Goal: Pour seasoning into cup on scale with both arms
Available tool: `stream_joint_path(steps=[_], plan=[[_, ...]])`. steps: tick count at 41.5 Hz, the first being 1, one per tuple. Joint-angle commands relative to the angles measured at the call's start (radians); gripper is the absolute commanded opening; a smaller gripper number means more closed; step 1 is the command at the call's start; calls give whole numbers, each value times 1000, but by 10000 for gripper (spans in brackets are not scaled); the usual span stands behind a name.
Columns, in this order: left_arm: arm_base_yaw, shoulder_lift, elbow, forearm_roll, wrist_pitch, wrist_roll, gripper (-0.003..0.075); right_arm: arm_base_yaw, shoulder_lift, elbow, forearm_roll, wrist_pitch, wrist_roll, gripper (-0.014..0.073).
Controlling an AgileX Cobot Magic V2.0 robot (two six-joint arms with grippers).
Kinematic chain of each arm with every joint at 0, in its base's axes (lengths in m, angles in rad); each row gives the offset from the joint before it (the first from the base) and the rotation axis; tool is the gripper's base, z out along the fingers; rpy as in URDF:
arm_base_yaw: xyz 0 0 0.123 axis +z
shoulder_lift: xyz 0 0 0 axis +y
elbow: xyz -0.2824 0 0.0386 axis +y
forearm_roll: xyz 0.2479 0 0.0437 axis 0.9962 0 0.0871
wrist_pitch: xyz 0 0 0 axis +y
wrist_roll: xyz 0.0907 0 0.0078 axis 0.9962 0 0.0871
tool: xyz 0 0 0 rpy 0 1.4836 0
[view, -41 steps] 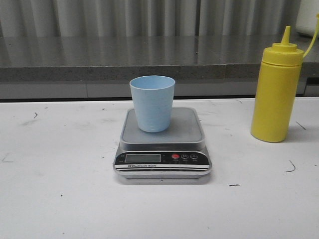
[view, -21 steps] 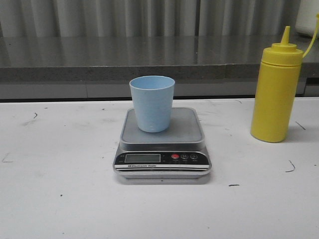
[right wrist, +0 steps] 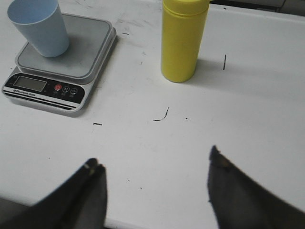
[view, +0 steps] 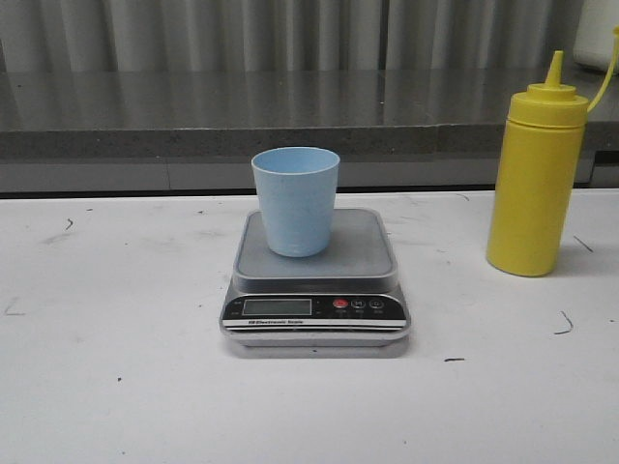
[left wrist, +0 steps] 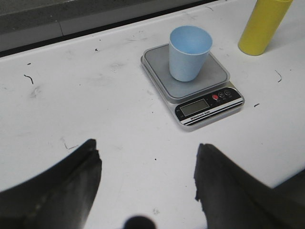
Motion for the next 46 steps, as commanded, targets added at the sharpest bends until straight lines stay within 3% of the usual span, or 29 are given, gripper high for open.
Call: stream_joint_path(steps=[1,4,8,13,36,42,46], plan=[[1,3,-25,-7,-67,-5,356,1,3,-34,-11,-62,-14,197],[1,3,-25,-7,-67,-5,252,1,3,-34,-11,-67,-14,61],[1,3,-25,-7,-67,-5,107,1,3,-34,-11,-67,-14,-59],[1,3,-25,-7,-69,-5,-18,1,3,-34,-11,-46,-14,-69],[17,-20,-15,-13,-76,-5,-20,1,3,-34,-11,-45,-14,-69],[128,-103,88,5,-187,-5,-20,1,3,-34,-11,-45,-14,-69],[218,-203,217,-13,-357,-5,-20,1,3,-34,-11,-45,-14,-69]])
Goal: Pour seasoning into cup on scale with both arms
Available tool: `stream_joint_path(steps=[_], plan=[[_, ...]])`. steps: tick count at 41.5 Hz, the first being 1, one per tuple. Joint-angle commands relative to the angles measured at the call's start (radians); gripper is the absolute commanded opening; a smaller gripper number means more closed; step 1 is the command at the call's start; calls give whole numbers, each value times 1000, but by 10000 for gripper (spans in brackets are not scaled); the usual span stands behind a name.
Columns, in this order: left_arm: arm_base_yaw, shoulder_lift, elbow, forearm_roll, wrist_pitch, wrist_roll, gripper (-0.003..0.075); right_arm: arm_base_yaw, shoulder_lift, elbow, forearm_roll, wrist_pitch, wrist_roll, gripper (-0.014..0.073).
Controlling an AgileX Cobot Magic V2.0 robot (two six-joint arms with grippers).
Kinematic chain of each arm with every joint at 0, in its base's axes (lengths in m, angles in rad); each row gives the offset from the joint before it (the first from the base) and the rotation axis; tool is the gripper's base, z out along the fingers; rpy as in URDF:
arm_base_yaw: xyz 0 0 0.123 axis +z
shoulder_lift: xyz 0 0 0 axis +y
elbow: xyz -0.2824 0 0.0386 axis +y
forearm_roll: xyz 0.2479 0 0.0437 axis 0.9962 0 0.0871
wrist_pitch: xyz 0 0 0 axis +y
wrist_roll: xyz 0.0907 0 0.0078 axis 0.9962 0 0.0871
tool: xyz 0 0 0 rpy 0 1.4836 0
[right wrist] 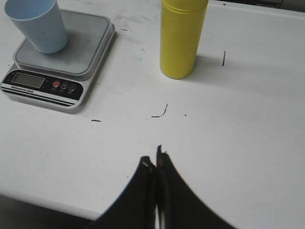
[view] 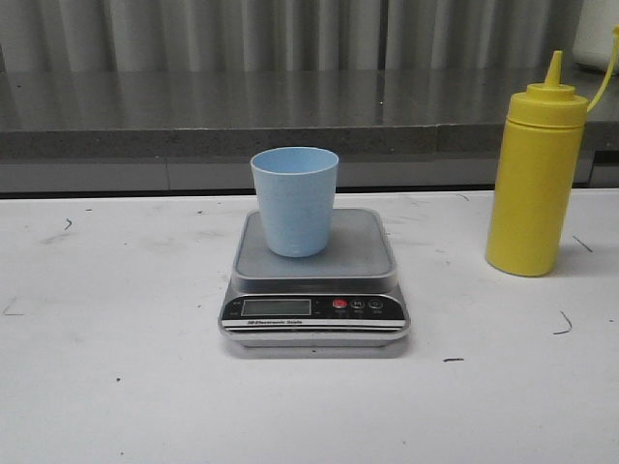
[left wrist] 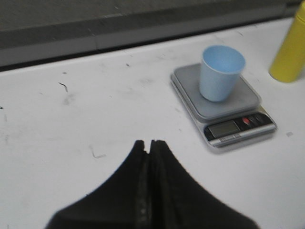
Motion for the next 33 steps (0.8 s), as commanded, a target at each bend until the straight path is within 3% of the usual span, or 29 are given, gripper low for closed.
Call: stream_joint_path(steps=[1,7,15,25,33], plan=[[83,-93,109,-21,-248,-5,-20,1,3,-34,-11,-57,-14,-69],[179,-255,347,-31,-490,-5,-20,1,3,-34,-11,-57,-14,-69],[256,-416,555,-35,-626,-5,-20,1,3,-34,-11,-57,-14,-69],[226,-448,639,-61,-748,-5,-20,1,5,-34,-11,-59,-14,-69],[216,-450,639,-61,-741,-5,-20,1,5,-34,-11,-58,-14,-69]])
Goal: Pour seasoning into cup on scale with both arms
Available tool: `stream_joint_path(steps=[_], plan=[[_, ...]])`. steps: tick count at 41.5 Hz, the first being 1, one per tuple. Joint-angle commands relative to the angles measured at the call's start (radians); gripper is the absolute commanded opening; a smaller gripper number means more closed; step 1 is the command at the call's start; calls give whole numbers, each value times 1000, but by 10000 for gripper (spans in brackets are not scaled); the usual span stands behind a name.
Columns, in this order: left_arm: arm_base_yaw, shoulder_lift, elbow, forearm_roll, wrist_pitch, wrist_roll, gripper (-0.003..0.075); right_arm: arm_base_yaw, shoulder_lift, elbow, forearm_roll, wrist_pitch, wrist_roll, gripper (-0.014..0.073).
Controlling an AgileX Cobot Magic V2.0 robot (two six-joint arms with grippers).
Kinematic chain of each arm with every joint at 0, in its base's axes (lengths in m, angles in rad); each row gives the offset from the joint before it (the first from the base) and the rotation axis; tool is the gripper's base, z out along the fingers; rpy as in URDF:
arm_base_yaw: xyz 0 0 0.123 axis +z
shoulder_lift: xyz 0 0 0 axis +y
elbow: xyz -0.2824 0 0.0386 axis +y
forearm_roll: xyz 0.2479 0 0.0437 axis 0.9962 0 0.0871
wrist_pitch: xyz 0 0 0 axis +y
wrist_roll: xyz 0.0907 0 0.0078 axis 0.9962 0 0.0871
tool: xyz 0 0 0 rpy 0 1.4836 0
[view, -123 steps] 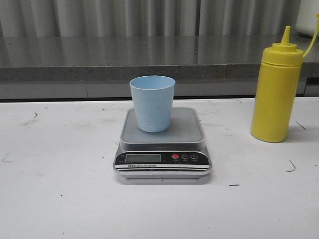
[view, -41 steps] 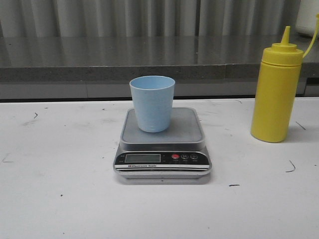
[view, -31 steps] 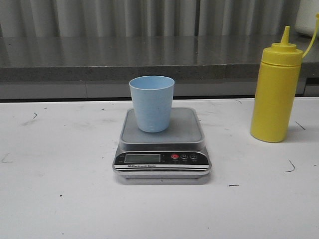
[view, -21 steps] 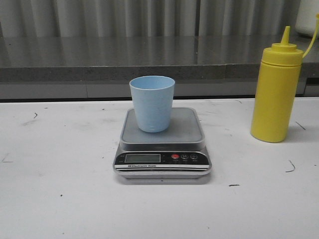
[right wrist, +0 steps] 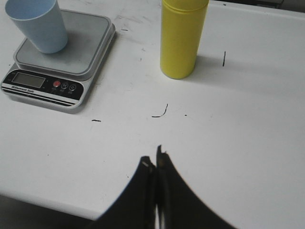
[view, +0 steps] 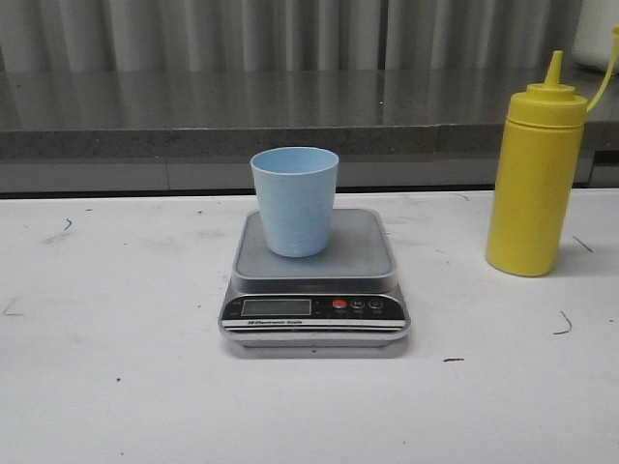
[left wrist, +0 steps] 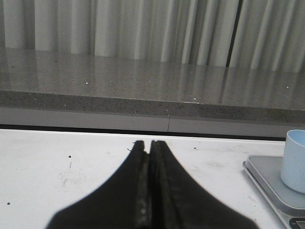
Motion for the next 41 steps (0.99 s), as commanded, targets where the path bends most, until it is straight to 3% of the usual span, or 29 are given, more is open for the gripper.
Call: stream_joint_path(steps=[1,41], plan=[[-8,-17,25,-11,-92,-5,-20,1,7,-34,-11,-58,-14,-69],[-8,-15,25,-4,-76,-5,-20,1,7,-34,-11,-58,-14,-69]])
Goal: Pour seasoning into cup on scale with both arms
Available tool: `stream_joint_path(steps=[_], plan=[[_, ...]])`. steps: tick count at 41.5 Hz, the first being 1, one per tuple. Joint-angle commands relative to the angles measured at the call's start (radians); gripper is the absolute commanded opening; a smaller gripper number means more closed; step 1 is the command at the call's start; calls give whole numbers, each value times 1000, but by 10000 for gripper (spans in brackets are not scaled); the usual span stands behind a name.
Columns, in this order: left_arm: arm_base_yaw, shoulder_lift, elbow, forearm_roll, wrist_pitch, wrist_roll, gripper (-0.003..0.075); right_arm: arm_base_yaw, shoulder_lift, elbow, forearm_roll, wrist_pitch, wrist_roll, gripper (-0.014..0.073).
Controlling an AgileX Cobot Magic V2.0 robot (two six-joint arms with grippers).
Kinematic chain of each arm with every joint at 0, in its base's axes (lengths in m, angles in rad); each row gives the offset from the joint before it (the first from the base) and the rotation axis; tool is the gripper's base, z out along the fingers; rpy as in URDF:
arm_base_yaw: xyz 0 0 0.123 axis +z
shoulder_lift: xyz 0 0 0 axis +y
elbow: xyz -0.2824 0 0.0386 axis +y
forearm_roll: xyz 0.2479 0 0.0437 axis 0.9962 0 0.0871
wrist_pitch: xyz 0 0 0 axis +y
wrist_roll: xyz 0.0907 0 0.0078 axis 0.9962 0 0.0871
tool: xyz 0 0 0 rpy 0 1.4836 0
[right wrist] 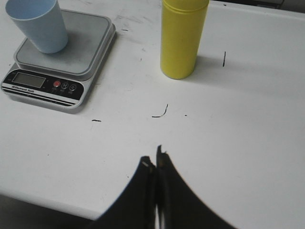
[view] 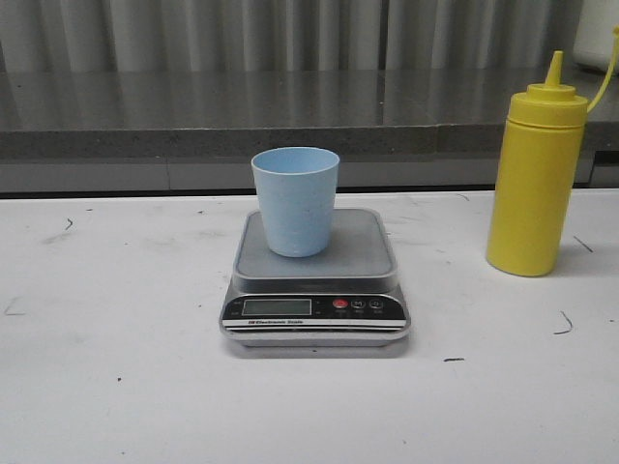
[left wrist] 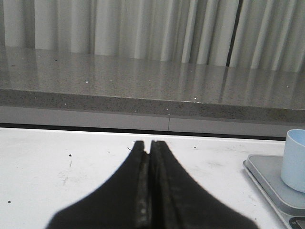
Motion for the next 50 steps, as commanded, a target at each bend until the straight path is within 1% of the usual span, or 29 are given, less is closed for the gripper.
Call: stream_joint_path(steps=[1,22,25,28,35,38,43,50], plan=[[-6,-15,25,-1,-79,-5,-20,1,7,-34,-11,-58,-11,-69],[-6,-15,25,-1,-79,-5,-20,1,-3,-32,-11,-59,-11,-69],[-6,-15,25,-1,-79,-5,-20,-31,-31,-20,-20,-60,-11,-69],[-6,-15,25,-1,-79,-5,-20,-74,-75,21,-20,-128,-25,-64],[-6,-15,25,-1,-79,-5,-20,-161,-206,190,14,-346,-152,-64],[-6,-15,25,-1,-79,-5,-20,-206,-260,268,17,-430,-155,-64],[-6,-15,25,-1,-79,-5,-20,-262,-352,390,17,-530,-155,-64],[-6,-15,25,-1,-79,-5,-20,-296,-448,529,16,-630,-155,-69]])
